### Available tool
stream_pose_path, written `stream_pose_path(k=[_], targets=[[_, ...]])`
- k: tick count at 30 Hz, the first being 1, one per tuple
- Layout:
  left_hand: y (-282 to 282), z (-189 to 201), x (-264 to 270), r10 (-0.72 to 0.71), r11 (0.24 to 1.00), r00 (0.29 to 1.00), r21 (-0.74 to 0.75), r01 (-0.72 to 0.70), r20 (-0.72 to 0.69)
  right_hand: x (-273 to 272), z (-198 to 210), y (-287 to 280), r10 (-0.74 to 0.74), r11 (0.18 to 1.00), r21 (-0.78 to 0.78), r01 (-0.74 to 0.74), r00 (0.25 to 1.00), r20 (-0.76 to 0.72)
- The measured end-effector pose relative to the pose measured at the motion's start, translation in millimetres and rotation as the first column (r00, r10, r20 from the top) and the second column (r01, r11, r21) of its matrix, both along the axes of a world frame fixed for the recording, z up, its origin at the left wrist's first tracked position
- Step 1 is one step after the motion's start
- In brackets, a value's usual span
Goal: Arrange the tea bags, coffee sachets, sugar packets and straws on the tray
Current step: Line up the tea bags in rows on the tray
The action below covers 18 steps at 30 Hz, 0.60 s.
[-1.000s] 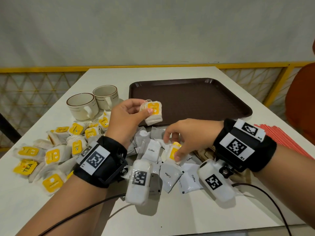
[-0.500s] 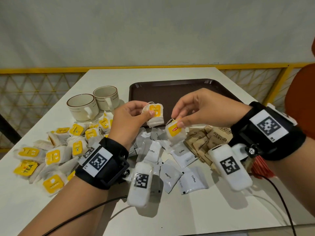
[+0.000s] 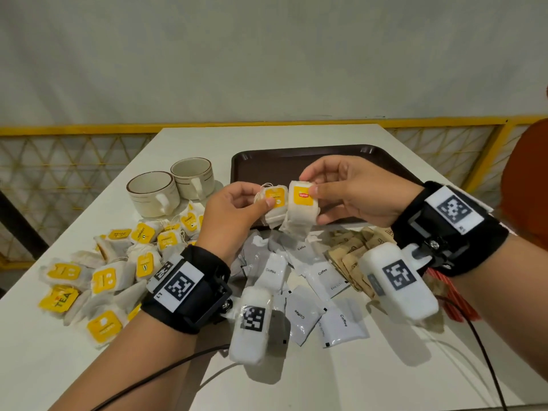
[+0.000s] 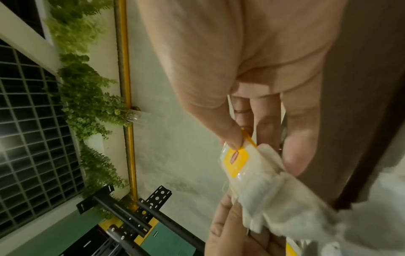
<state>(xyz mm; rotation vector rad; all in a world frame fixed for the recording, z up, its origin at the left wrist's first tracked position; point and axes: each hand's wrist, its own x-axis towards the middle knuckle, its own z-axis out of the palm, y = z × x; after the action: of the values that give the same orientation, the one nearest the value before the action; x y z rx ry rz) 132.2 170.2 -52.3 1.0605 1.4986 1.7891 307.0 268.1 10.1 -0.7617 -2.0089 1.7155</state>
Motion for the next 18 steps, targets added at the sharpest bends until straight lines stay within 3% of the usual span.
stream_pose_path(k=[5, 9, 14, 18], targets=[[19, 37, -32, 0.002, 0.999, 0.996, -0.046, -0.006, -0.091, -24, 25, 20, 0.002, 1.0, 0.02, -0.001, 0.999, -0.038], [54, 73, -64, -0.053, 0.994, 0.99, -0.106, 0.039, -0.127, -55, 38, 52, -0.087, 0.993, 0.079, 0.09, 0.995, -0.046], [114, 73, -93, -0.144, 0.94, 0.956, -0.338, 0.051, -0.255, -92, 24, 86, -0.163, 0.963, 0.223, 0.15, 0.986, 0.044], [149, 65, -107, -0.216, 0.877, 0.869, -0.479, -0.027, -0.445, -93, -7, 110, -0.153, 0.952, 0.282, 0.12, 0.983, 0.1]])
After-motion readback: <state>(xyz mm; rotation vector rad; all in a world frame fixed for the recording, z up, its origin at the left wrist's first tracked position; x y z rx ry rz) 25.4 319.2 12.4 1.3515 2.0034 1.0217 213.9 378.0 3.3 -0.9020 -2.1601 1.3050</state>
